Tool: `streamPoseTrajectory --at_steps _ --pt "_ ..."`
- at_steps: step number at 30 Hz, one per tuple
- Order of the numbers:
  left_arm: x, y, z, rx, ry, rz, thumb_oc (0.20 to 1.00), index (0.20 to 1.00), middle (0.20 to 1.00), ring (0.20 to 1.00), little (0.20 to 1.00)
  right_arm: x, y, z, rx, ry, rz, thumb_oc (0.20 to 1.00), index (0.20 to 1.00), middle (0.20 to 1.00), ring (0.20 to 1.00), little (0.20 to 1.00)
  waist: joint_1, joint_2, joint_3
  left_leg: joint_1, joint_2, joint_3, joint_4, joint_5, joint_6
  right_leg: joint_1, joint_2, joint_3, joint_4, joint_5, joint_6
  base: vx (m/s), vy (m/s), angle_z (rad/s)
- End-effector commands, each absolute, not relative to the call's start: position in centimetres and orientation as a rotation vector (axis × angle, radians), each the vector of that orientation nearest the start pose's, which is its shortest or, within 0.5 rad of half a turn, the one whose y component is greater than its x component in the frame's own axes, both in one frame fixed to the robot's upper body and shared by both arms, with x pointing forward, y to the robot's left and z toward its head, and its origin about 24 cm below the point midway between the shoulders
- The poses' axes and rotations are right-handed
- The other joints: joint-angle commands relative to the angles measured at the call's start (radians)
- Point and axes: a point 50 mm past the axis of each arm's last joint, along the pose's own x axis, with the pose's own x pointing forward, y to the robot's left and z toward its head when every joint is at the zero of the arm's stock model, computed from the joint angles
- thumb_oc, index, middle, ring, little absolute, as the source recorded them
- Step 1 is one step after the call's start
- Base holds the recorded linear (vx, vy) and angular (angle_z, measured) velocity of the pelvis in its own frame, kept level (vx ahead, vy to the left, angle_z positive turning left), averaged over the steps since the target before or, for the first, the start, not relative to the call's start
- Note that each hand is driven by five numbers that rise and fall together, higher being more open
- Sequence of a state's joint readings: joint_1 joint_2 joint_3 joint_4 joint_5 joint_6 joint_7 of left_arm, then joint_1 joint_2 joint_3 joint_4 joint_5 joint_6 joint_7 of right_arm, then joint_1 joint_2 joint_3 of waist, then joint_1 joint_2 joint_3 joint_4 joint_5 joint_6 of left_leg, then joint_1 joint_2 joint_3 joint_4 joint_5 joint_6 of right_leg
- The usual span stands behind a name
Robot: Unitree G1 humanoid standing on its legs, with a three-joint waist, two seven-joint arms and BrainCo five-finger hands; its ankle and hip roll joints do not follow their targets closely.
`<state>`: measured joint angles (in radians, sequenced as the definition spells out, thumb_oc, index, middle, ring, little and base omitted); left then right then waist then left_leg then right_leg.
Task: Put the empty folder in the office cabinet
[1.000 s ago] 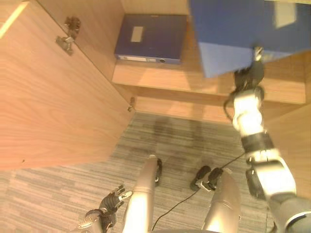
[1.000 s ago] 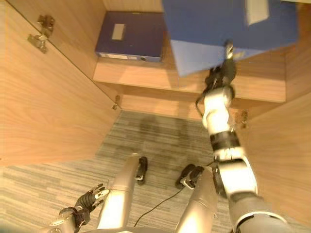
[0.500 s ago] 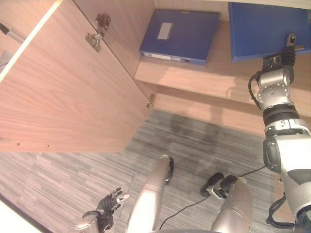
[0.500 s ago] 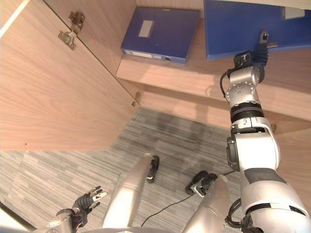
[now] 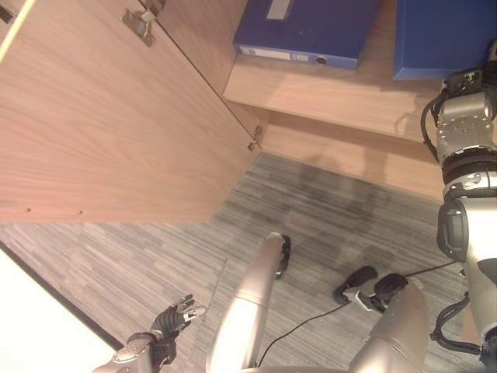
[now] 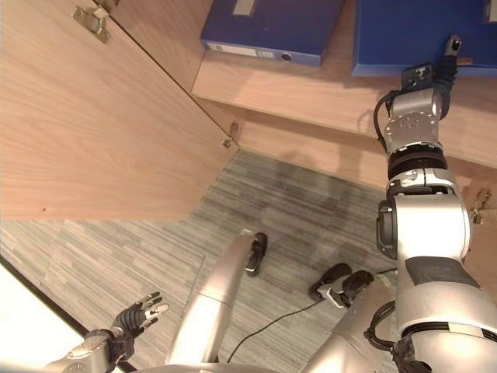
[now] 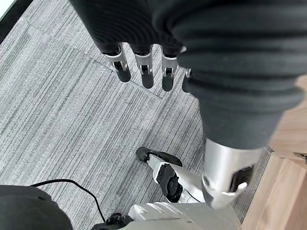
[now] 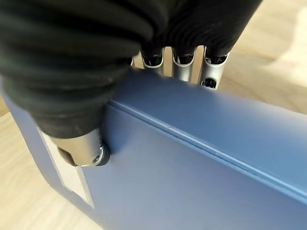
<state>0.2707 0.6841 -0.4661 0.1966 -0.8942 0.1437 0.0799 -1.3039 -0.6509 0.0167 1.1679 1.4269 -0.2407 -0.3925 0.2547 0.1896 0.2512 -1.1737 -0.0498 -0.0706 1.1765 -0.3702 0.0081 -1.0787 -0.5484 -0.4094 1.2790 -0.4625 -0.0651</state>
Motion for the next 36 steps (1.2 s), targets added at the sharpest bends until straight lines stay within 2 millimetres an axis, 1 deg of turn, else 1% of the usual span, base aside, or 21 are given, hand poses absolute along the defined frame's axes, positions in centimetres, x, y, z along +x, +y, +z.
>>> streamPoseTrajectory --at_steps 1,4,6,13,14,15,18,20,22,24,26,30,32,33,34,36 --pt "12.4 25.9 -6.8 -0.046 0.889 0.019 1.000 1.000 1.000 1.000 1.000 36.3 -32.4 34.4 1.192 -0.740 -0.481 0.200 0.200 0.200 0.200 0.200 -0.005 -0.014 -0.038 0.032 0.035 0.042 -0.085 -0.008 0.038 0.072 0.035 0.124 -0.023 -0.077 0.024 0.04 -0.005 -0.03" --pt "12.3 26.2 -6.9 -0.036 0.897 0.030 1.000 1.000 1.000 1.000 1.000 36.0 -33.2 34.1 1.222 -0.744 -0.524 0.200 0.200 0.200 0.200 0.200 -0.011 -0.017 -0.042 0.049 0.038 0.047 -0.097 -0.011 0.038 0.084 0.036 0.122 -0.037 -0.070 0.029 0.02 -0.001 -0.01" --pt "12.2 26.5 -7.1 -0.030 0.902 0.046 1.000 1.000 1.000 1.000 1.000 35.7 -33.5 34.3 1.231 -0.765 -0.529 0.200 0.200 0.200 0.200 0.200 -0.017 -0.017 -0.045 0.060 0.040 0.050 -0.106 -0.012 0.036 0.095 0.035 0.122 -0.048 -0.066 0.032 0.02 -0.002 -0.01" --pt "11.9 26.9 -7.3 -0.020 0.914 0.058 1.000 1.000 1.000 1.000 1.000 35.5 -33.6 34.1 1.218 -0.779 -0.527 0.200 0.200 0.200 0.200 0.200 -0.030 -0.022 -0.048 0.085 0.047 0.055 -0.122 -0.012 0.033 0.115 0.033 0.122 -0.065 -0.056 0.038 0.00 0.000 0.00" --pt "11.9 26.9 -7.4 -0.020 0.915 0.057 1.000 1.000 1.000 1.000 1.000 35.5 -33.6 34.1 1.218 -0.778 -0.527 0.445 0.445 0.445 0.445 0.445 -0.030 -0.022 -0.048 0.086 0.047 0.055 -0.123 -0.012 0.033 0.116 0.033 0.122 -0.066 -0.056 0.038 0.00 -0.007 -0.04" --pt "11.8 27.0 -7.4 -0.021 0.914 0.061 1.000 1.000 1.000 1.000 1.000 35.5 -33.6 34.1 1.201 -0.775 -0.522 1.000 1.000 1.000 1.000 1.000 -0.031 -0.023 -0.049 0.088 0.047 0.055 -0.124 -0.013 0.033 0.118 0.033 0.123 -0.067 -0.055 0.038 0.00 -0.013 -0.03" --pt "11.7 27.5 -7.3 -0.013 0.919 0.058 1.000 1.000 1.000 1.000 1.000 35.9 -33.9 33.7 1.061 -0.705 -0.510 1.000 1.000 1.000 1.000 1.000 -0.036 -0.033 -0.052 0.100 0.056 0.057 -0.134 -0.008 0.028 0.130 0.033 0.121 -0.077 -0.050 0.039 0.00 0.000 0.00" --pt "11.6 27.7 -7.2 -0.011 0.925 0.051 1.000 1.000 1.000 1.000 1.000 36.2 -34.3 33.3 0.941 -0.619 -0.524 1.000 1.000 1.000 1.000 1.000 -0.037 -0.038 -0.052 0.106 0.063 0.061 -0.139 -0.006 0.025 0.131 0.036 0.123 -0.080 -0.046 0.038 0.00 0.000 0.00" --pt "11.5 28.1 -7.1 -0.004 0.931 0.048 1.000 1.000 1.000 1.000 1.000 36.7 -34.4 32.3 0.818 -0.525 -0.535 1.000 1.000 1.000 1.000 1.000 -0.041 -0.047 -0.051 0.112 0.069 0.062 -0.143 -0.004 0.024 0.132 0.040 0.125 -0.086 -0.042 0.037 -0.01 -0.011 -0.05" --pt "11.3 28.4 -7.1 -0.003 0.937 0.048 1.000 1.000 1.000 1.000 1.000 37.1 -34.4 31.9 0.661 -0.431 -0.540 1.000 1.000 1.000 1.000 1.000 -0.045 -0.052 -0.048 0.119 0.076 0.065 -0.153 0.000 0.023 0.135 0.045 0.125 -0.096 -0.035 0.034 -0.02 -0.017 -0.14" --pt "11.2 28.5 -7.0 0.001 0.940 0.040 1.000 1.000 1.000 1.000 1.000 37.3 -34.2 31.7 0.560 -0.376 -0.532 1.000 1.000 1.000 1.000 1.000 -0.048 -0.056 -0.047 0.123 0.081 0.068 -0.161 0.005 0.022 0.139 0.047 0.121 -0.106 -0.029 0.033 -0.02 -0.016 -0.08" --pt "11.0 28.8 -7.0 0.005 0.950 0.039 1.000 1.000 1.000 1.000 1.000 37.5 -34.0 31.5 0.497 -0.341 -0.507 1.000 1.000 1.000 1.000 1.000 -0.052 -0.062 -0.043 0.132 0.085 0.070 -0.178 0.012 0.019 0.149 0.051 0.115 -0.124 -0.019 0.035 -0.01 -0.012 -0.05" --pt "10.8 29.1 -7.0 0.017 0.959 0.031 1.000 1.000 1.000 1.000 1.000 37.7 -34.0 30.9 0.400 -0.275 -0.504 1.000 1.000 1.000 1.000 1.000 -0.052 -0.067 -0.041 0.140 0.088 0.073 -0.195 0.021 0.015 0.157 0.054 0.111 -0.140 -0.008 0.040 -0.02 -0.011 -0.12" --pt "10.8 29.1 -7.0 0.015 0.959 0.030 1.000 1.000 1.000 1.000 1.000 37.7 -34.0 31.0 0.397 -0.275 -0.502 1.000 1.000 1.000 1.000 1.000 -0.053 -0.066 -0.040 0.142 0.089 0.073 -0.197 0.022 0.015 0.158 0.055 0.111 -0.142 -0.006 0.040 -0.02 -0.011 -0.07" --pt "10.8 29.3 -6.8 0.023 0.960 0.020 1.000 1.000 1.000 1.000 1.000 37.7 -34.3 30.5 0.300 -0.209 -0.510 1.000 1.000 1.000 1.000 1.000 -0.053 -0.070 -0.040 0.148 0.091 0.075 -0.210 0.029 0.013 0.163 0.056 0.106 -0.157 0.001 0.042 -0.02 -0.013 -0.04" --pt "10.9 29.5 -6.5 0.029 0.955 0.005 1.000 1.000 1.000 1.000 1.000 37.7 -34.6 29.7 0.162 -0.124 -0.513 1.000 1.000 1.000 1.000 1.000 -0.055 -0.073 -0.038 0.152 0.094 0.077 -0.220 0.035 0.013 0.166 0.057 0.103 -0.169 0.006 0.042 -0.01 -0.010 -0.02"
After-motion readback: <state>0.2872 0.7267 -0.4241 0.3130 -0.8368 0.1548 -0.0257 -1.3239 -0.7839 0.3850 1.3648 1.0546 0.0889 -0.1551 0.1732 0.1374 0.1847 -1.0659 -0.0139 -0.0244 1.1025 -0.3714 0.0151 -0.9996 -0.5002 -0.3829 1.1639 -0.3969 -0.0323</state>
